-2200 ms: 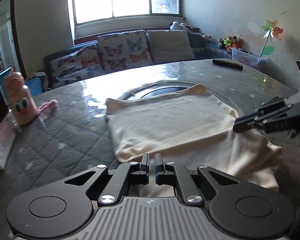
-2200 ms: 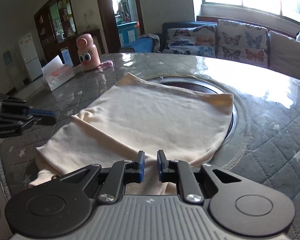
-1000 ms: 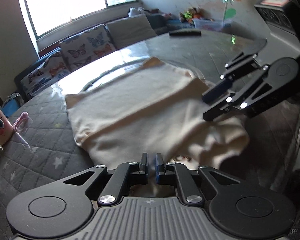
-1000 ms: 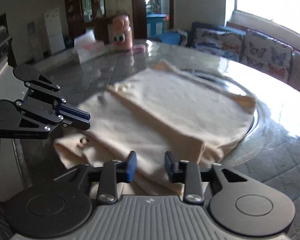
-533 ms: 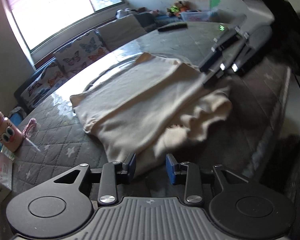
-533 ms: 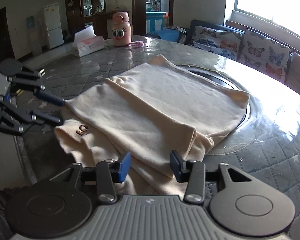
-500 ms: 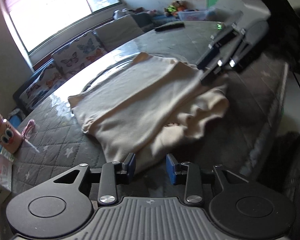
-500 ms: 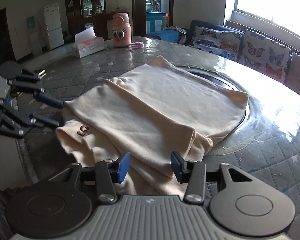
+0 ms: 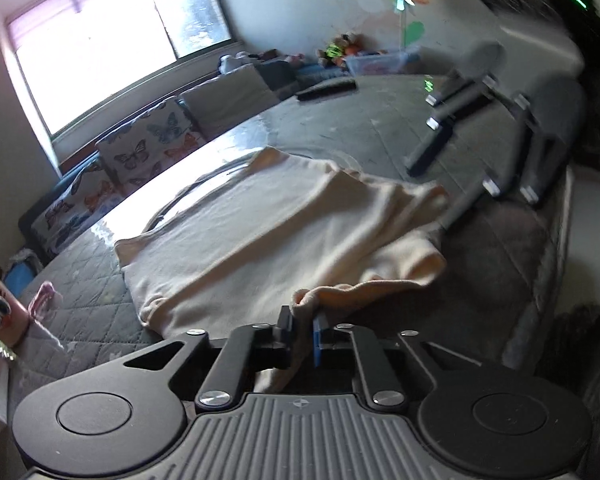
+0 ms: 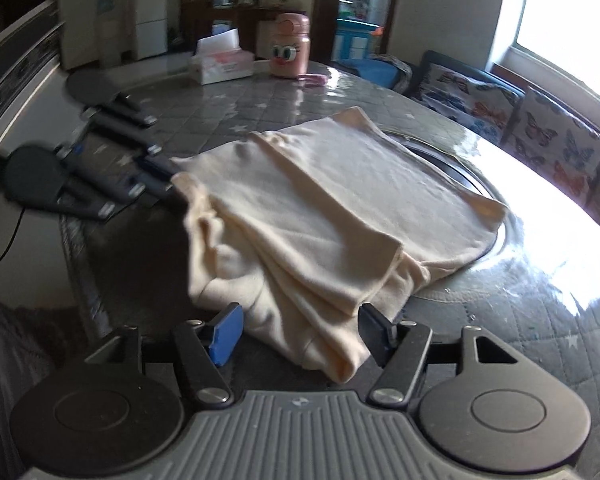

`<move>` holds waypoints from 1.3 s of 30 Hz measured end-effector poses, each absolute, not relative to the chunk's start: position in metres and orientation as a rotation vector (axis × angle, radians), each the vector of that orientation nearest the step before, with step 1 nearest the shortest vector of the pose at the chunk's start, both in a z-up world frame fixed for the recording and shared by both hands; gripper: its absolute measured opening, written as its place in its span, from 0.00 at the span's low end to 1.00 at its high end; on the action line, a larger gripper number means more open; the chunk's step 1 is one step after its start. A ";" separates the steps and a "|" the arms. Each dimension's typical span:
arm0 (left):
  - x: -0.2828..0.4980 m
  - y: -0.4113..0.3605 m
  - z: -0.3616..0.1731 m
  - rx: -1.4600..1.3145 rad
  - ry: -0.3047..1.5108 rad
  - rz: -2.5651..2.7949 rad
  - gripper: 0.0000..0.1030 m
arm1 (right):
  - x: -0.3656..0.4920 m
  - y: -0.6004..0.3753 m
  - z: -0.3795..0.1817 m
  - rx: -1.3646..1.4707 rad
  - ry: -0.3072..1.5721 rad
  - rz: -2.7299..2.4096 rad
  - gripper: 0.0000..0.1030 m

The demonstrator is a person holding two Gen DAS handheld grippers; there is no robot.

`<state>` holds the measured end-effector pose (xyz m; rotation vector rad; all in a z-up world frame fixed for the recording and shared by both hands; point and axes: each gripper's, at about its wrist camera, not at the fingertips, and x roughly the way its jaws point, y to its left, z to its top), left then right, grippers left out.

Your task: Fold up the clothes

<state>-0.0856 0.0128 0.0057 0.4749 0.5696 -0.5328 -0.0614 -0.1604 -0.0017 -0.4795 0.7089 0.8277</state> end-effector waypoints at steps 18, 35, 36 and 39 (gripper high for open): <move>-0.048 0.028 0.024 0.323 0.603 -0.497 0.13 | -0.028 -0.133 -0.016 -0.395 0.708 0.865 0.17; -0.076 0.039 -0.009 0.554 0.586 -0.414 0.24 | -0.001 -0.144 0.011 -0.222 0.692 0.809 0.10; -0.077 0.039 -0.009 0.560 0.577 -0.417 0.19 | -0.002 -0.144 0.011 -0.222 0.690 0.805 0.10; -0.079 0.043 -0.004 0.550 0.557 -0.428 0.12 | -0.005 -0.145 0.010 -0.214 0.682 0.799 0.09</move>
